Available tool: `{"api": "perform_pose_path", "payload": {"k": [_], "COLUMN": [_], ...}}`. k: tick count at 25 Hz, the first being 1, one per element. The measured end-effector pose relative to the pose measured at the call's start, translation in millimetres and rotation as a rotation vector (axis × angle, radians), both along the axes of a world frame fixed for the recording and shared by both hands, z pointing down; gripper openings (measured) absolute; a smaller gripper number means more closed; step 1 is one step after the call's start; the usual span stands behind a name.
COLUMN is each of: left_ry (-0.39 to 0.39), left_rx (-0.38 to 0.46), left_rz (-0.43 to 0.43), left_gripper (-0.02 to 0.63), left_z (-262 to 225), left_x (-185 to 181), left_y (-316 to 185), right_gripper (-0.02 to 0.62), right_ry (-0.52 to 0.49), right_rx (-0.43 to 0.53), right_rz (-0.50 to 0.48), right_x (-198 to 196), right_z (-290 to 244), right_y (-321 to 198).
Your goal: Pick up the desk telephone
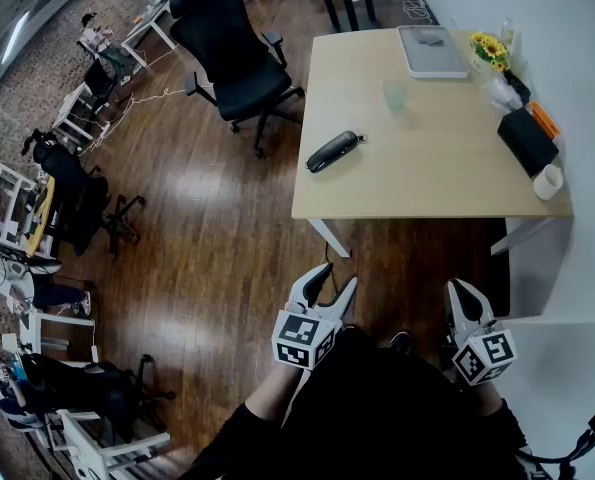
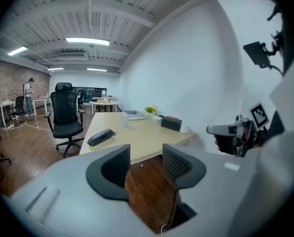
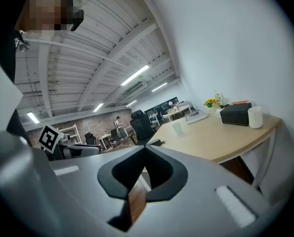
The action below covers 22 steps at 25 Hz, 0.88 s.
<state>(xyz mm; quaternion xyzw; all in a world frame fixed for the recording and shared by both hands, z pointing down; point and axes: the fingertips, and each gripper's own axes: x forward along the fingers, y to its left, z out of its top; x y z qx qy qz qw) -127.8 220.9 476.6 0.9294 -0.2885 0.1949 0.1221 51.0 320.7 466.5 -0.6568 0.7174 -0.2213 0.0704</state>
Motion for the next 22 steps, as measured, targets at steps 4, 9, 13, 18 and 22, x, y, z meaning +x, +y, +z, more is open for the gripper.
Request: {"api": "perform_pose_path", "payload": {"k": [4, 9, 13, 18, 22], "left_ry": [-0.039, -0.093, -0.120, -0.195, -0.342], "left_rx": [0.060, 0.124, 0.160, 0.220, 0.187], "left_rz": [-0.013, -0.041, -0.035, 0.042, 0.168], "left_gripper": [0.189, 0.189, 0.189, 0.189, 0.190], "left_z": [-3.8, 3.6, 21.1, 44.5, 88.4], "left_x": [-0.7, -6.5, 6.6, 38.1, 57.4], "left_y": [-31.3, -91.9, -164.1, -270.6, -335.4], "right_gripper": [0.002, 0.002, 0.002, 0.002, 0.002], "right_ry": [-0.007, 0.011, 0.048, 0.065, 0.107], "right_rx": [0.000, -0.018, -0.041, -0.054, -0.077], "right_rz": [0.002, 0.009, 0.074, 0.178, 0.179], "right_x": [10.8, 24.3, 55.6, 92.6, 94.7], "right_z": [7.4, 13.8, 17.1, -0.6, -16.4], "right_y": [-17.9, -52.9, -94.2, -176.0, -244.0]}}
